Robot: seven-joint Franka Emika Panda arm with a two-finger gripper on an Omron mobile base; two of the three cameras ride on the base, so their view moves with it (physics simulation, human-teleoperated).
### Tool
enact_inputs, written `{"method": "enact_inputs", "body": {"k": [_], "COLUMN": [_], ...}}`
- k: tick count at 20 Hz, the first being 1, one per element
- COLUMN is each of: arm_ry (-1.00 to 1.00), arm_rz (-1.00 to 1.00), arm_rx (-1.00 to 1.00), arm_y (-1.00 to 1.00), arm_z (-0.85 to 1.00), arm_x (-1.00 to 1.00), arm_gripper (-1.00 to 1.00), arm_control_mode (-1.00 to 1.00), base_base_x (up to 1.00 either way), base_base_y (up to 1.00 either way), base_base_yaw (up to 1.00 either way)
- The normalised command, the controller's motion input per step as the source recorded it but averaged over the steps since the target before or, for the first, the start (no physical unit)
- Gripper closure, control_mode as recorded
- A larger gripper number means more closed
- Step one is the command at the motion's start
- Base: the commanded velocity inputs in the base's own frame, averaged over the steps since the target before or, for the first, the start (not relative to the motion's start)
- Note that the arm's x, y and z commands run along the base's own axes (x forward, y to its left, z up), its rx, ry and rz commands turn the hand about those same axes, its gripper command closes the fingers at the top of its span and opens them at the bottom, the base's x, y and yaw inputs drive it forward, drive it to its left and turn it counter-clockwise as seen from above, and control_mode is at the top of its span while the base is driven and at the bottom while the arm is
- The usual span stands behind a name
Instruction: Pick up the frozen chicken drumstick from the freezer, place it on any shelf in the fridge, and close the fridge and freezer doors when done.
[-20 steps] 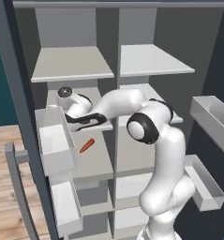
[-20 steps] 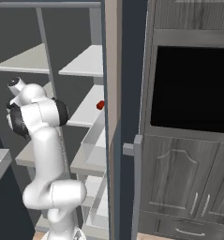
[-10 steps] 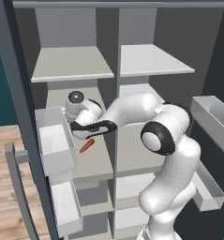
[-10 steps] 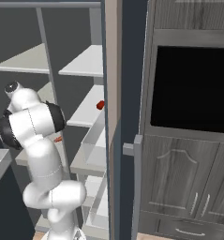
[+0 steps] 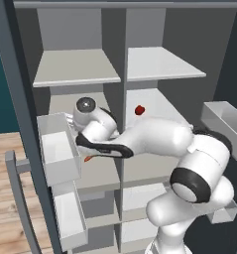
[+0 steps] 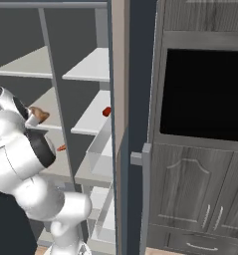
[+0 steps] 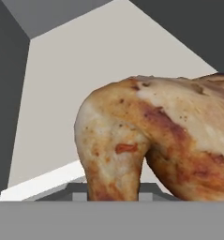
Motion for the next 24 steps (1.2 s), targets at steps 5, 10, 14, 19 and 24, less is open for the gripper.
{"method": "enact_inputs", "body": {"k": [5, 10, 14, 19, 24], "arm_ry": [-0.05, -0.01, 0.00, -0.02, -0.02], "arm_rz": [-0.02, -0.05, -0.09, -0.03, 0.00], "arm_rx": [0.00, 0.00, 0.00, 0.00, 0.00], "arm_y": [-0.40, -0.65, -0.99, -1.00, -0.99], "arm_z": [0.31, 0.49, 0.27, 0.01, 0.00], "arm_x": [-0.87, -0.79, -0.16, 0.01, 0.34], "arm_gripper": [1.00, 1.00, 1.00, 1.00, 1.00], "arm_control_mode": [-1.00, -1.00, -1.00, -1.00, -1.00], "base_base_x": [0.00, 0.00, 0.00, 0.00, 0.00], "base_base_y": [0.00, 0.00, 0.00, 0.00, 0.00], "base_base_yaw": [0.00, 0.00, 0.00, 0.00, 0.00]}}
